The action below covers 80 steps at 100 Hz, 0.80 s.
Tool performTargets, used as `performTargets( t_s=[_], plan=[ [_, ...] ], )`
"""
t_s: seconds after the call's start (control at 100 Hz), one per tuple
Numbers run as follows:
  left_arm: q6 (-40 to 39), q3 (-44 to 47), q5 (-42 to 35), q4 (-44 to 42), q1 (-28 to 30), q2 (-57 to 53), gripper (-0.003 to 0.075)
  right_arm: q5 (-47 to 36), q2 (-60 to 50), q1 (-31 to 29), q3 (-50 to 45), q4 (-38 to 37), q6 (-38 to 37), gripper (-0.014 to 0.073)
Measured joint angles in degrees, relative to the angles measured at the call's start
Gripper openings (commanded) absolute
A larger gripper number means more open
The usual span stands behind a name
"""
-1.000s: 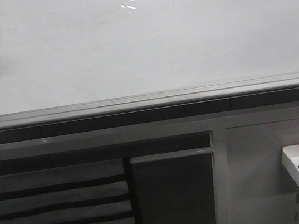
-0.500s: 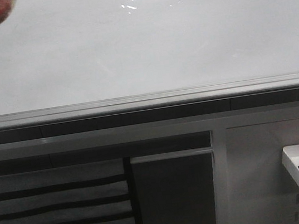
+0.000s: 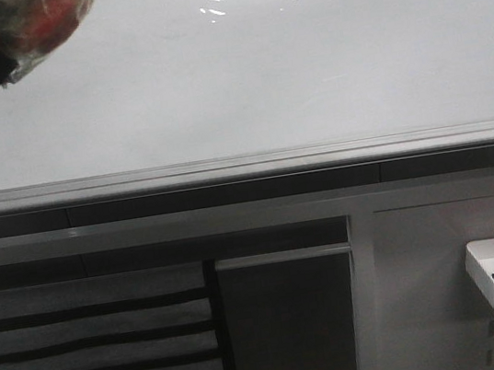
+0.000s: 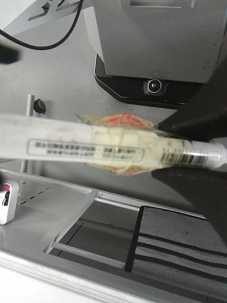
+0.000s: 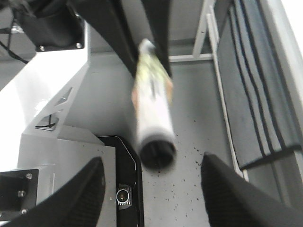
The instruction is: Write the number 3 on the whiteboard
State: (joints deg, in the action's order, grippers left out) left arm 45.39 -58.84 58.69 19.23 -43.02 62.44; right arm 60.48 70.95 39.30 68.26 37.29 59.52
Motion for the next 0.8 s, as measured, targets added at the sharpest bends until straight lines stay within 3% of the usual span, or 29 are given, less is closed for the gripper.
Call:
performTargets(
  t_s=[0.31, 0.51, 0.8],
  plan=[
    [0.3, 0.0, 0.0, -1.17, 0.0, 0.0, -0.002, -0.12, 7.05, 3.87, 6.55, -0.45, -0.37, 0.0395],
    [0.43, 0.0, 0.0, -1.45, 0.0, 0.0, -0.002, -0.21, 7.15, 3.87, 7.13, -0.55, -1.31, 0.0283],
    [0.43, 0.0, 0.0, -1.45, 0.0, 0.0, -0.002, -0.69, 7.15, 3.87, 7.13, -0.55, -1.75, 0.0279]
  ],
)
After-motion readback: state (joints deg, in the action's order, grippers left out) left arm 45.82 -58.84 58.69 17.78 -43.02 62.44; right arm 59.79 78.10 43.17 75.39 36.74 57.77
